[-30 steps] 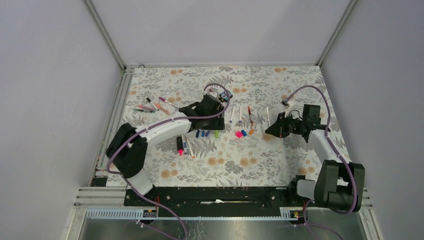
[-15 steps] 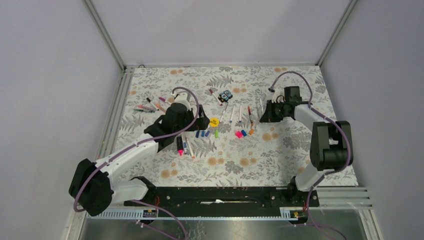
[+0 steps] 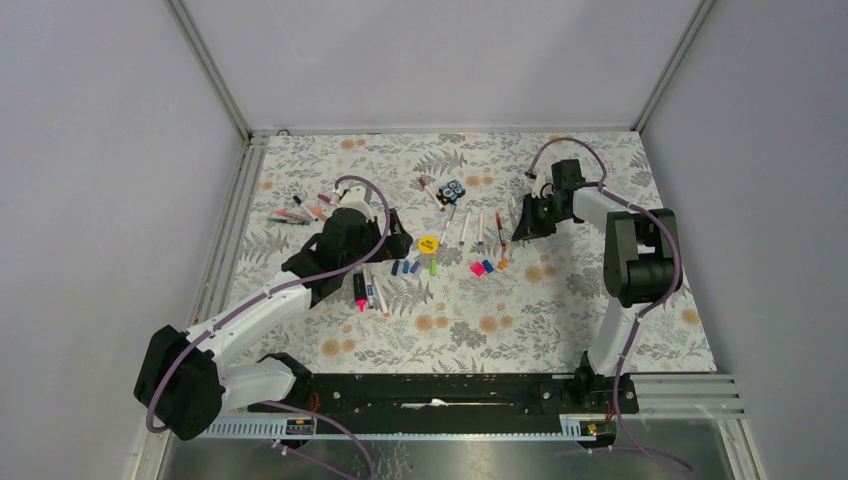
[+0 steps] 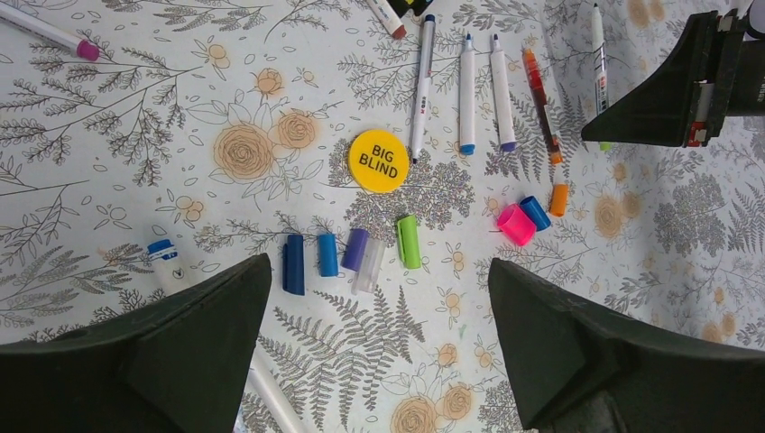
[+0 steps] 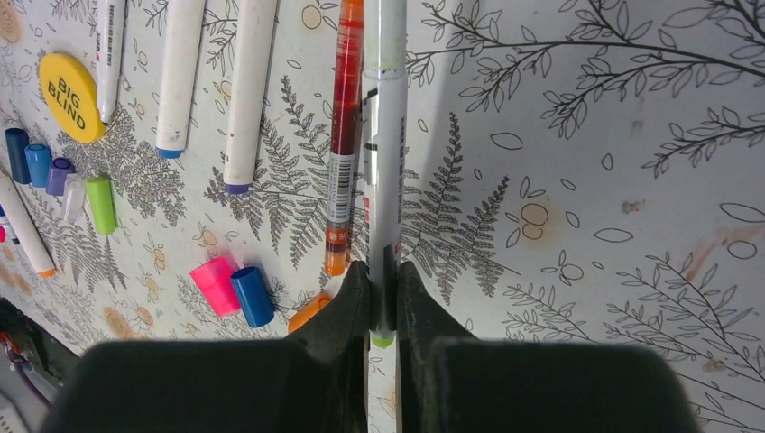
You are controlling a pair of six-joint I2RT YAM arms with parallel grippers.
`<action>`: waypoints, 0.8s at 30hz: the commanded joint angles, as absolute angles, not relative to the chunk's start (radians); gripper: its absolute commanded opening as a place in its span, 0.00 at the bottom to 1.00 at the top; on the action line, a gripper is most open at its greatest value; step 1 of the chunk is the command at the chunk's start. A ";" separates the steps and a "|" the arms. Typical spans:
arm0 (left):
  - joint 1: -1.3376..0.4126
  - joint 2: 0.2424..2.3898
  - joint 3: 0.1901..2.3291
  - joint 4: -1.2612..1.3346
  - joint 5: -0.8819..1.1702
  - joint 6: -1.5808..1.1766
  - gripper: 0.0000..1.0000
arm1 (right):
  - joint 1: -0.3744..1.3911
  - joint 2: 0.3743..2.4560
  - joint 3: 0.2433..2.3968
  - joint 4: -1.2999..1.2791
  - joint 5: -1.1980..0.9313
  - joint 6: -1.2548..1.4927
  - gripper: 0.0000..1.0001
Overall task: Open the pen caps
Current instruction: Place the pen at the center of the board.
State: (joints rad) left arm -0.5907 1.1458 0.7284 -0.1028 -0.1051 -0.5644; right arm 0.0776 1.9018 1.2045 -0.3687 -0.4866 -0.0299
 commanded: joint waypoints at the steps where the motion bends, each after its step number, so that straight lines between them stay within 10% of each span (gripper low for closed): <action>1: -0.580 1.119 0.729 -0.053 -0.118 -0.548 0.99 | 0.092 1.937 1.266 -0.413 -0.467 -0.018 0.06; 24: -0.529 1.065 0.747 -0.026 -0.006 -0.603 0.99 | 0.091 1.961 1.291 -0.434 -0.488 0.021 0.34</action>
State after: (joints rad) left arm -0.5522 1.1061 0.7261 -0.1013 -0.0647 -0.5762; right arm 0.0853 1.9965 1.2984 -0.4191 -0.4885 0.0036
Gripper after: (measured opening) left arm 0.989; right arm 0.329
